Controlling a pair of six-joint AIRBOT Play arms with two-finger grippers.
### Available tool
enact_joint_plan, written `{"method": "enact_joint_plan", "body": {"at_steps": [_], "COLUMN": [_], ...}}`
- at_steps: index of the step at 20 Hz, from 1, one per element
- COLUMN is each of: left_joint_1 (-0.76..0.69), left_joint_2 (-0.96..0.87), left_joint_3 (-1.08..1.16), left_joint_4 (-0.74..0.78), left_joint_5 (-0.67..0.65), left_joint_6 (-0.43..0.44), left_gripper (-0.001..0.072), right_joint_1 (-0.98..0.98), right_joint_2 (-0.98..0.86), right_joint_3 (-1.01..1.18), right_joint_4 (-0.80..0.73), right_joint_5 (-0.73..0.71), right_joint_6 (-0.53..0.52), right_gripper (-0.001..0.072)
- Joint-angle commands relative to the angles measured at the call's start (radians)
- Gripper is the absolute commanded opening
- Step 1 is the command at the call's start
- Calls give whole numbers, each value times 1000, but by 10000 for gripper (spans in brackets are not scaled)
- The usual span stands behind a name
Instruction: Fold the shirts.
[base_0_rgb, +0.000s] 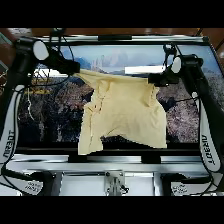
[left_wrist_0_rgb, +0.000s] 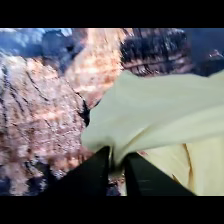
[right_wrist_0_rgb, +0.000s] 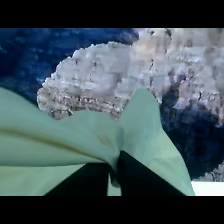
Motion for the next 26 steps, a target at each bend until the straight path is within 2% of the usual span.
{"method": "enact_joint_plan", "body": {"at_steps": [1,3,5,6,8,12,14,16,18,20,22,24,26], "left_joint_1": [15,66,126,153,191,208,215,232,235,235,235,232,219], "left_joint_2": [-83,-70,-64,-61,-19,150,220,252,244,230,216,194,170], "left_joint_3": [-1,0,-2,-14,-109,-552,-791,-950,-1020,-1033,-1033,-1033,-1030], "left_joint_4": [-139,-139,-139,-146,-201,-335,-404,-562,-632,-660,-750,-823,-831], "left_joint_5": [-81,-205,-362,-430,-448,-272,-152,-29,72,153,209,236,257], "left_joint_6": [-1,18,67,80,106,194,227,290,323,331,394,428,438], "left_gripper": [493,492,492,492,492,493,496,513,612,612,612,610,605], "right_joint_1": [-10,-34,-72,-116,-235,-463,-528,-563,-568,-567,-567,-567,-567], "right_joint_2": [-34,13,54,83,167,360,428,459,459,459,459,459,459], "right_joint_3": [0,0,-6,-29,-140,-443,-547,-603,-617,-617,-618,-618,-618], "right_joint_4": [36,-58,-241,-248,-118,216,290,322,315,319,318,317,318], "right_joint_5": [23,157,341,401,432,425,392,361,348,321,307,301,299], "right_joint_6": [-3,-101,-143,-161,-176,-287,-323,-330,-330,-329,-329,-329,-329], "right_gripper": [570,571,570,570,569,570,571,571,571,571,571,571,571]}}
